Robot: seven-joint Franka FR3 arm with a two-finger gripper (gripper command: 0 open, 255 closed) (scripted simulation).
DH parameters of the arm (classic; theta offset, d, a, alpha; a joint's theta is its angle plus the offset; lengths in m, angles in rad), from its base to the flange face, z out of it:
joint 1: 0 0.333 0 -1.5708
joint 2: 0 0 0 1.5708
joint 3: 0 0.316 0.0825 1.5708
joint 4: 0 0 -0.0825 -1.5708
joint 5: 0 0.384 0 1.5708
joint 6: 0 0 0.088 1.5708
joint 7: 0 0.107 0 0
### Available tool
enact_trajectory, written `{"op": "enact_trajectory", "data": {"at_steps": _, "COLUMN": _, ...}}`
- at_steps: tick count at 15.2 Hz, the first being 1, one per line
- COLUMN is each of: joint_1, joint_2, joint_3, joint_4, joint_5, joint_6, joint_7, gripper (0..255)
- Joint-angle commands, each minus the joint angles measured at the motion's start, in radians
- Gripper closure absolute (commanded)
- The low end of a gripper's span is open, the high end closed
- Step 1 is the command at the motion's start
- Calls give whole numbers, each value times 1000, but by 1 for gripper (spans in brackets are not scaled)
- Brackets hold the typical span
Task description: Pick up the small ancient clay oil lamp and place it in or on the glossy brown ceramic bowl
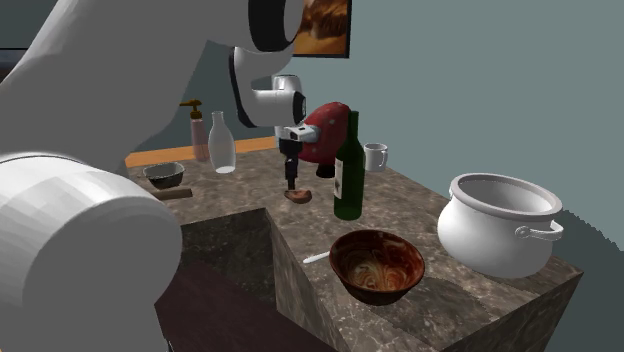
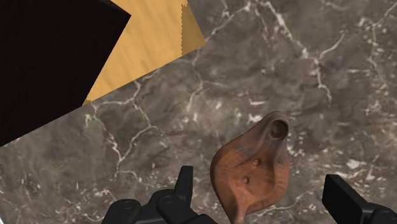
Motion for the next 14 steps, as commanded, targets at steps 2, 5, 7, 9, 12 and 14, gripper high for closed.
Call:
{"op": "enact_trajectory", "data": {"at_steps": 2, "joint_1": 9, "joint_2": 37, "joint_3": -11, "joint_4": 20, "joint_5": -10, "joint_6": 19, "joint_7": 12, "gripper": 0}}
{"op": "enact_trajectory", "data": {"at_steps": 5, "joint_1": 14, "joint_2": 66, "joint_3": -19, "joint_4": 25, "joint_5": -18, "joint_6": 42, "joint_7": 16, "gripper": 0}}
{"op": "enact_trajectory", "data": {"at_steps": 7, "joint_1": 16, "joint_2": 81, "joint_3": -23, "joint_4": 28, "joint_5": -22, "joint_6": 55, "joint_7": 19, "gripper": 0}}
{"op": "enact_trajectory", "data": {"at_steps": 9, "joint_1": 16, "joint_2": 81, "joint_3": -23, "joint_4": 28, "joint_5": -22, "joint_6": 54, "joint_7": 19, "gripper": 0}}
{"op": "enact_trajectory", "data": {"at_steps": 12, "joint_1": 16, "joint_2": 81, "joint_3": -23, "joint_4": 28, "joint_5": -22, "joint_6": 54, "joint_7": 19, "gripper": 0}}
{"op": "enact_trajectory", "data": {"at_steps": 14, "joint_1": 16, "joint_2": 81, "joint_3": -23, "joint_4": 28, "joint_5": -22, "joint_6": 54, "joint_7": 18, "gripper": 0}}
